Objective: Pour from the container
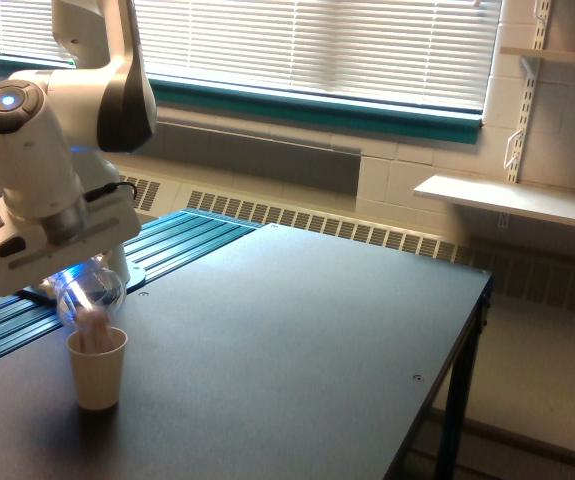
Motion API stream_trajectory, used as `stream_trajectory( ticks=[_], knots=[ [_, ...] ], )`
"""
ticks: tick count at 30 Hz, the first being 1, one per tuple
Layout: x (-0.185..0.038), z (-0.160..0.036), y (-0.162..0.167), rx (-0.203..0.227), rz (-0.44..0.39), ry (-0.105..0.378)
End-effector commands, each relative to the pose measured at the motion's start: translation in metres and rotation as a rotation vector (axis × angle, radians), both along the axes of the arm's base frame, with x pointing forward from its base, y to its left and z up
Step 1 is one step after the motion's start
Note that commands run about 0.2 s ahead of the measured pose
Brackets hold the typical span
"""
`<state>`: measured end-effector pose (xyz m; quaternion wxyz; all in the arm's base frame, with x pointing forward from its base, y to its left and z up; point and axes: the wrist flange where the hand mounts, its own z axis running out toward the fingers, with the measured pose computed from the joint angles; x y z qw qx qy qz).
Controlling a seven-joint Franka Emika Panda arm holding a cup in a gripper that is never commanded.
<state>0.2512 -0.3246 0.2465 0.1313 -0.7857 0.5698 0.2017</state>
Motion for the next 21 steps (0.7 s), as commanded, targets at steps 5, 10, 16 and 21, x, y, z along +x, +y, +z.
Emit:
stream_trajectory(
  ticks=[5,10,16,21],
  knots=[
    [-0.0016,-0.0013,-0.0018,0.008,-0.015,0.006],
    [-0.0016,-0.0016,-0.0005,0.004,-0.006,0.002],
    [0.0002,0.0008,-0.0010,-0.025,0.001,-0.005],
    [-0.0002,0.0016,0.0022,-0.044,0.014,-0.002]
  ],
)
